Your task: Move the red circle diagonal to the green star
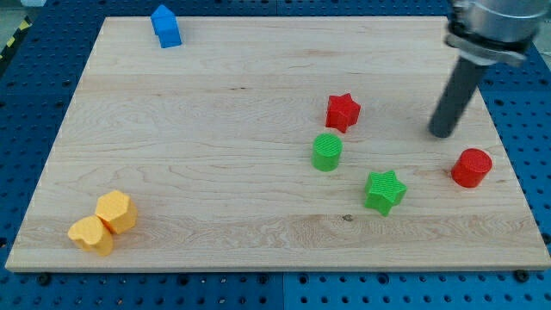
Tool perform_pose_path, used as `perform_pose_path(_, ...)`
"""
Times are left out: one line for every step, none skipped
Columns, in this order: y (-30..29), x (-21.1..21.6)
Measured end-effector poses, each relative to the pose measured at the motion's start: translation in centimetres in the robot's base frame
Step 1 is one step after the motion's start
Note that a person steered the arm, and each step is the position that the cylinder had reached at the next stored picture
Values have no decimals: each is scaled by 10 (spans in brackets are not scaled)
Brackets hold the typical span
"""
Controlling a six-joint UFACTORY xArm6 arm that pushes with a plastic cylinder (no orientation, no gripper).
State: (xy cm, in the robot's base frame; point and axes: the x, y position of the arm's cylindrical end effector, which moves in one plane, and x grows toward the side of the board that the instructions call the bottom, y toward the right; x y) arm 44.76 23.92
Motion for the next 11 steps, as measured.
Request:
perform_pose_path(58, 44)
perform_pose_path(83, 90)
perform_pose_path(59, 98)
perform_pose_path(47, 98)
perform_pose_path(42, 94)
perform_pose_path(29, 75)
perform_pose_path(13, 65)
perform_pose_path(5, 61)
perform_pose_path(-10, 53)
perform_pose_path(-21, 50)
perform_pose_path(-21, 54)
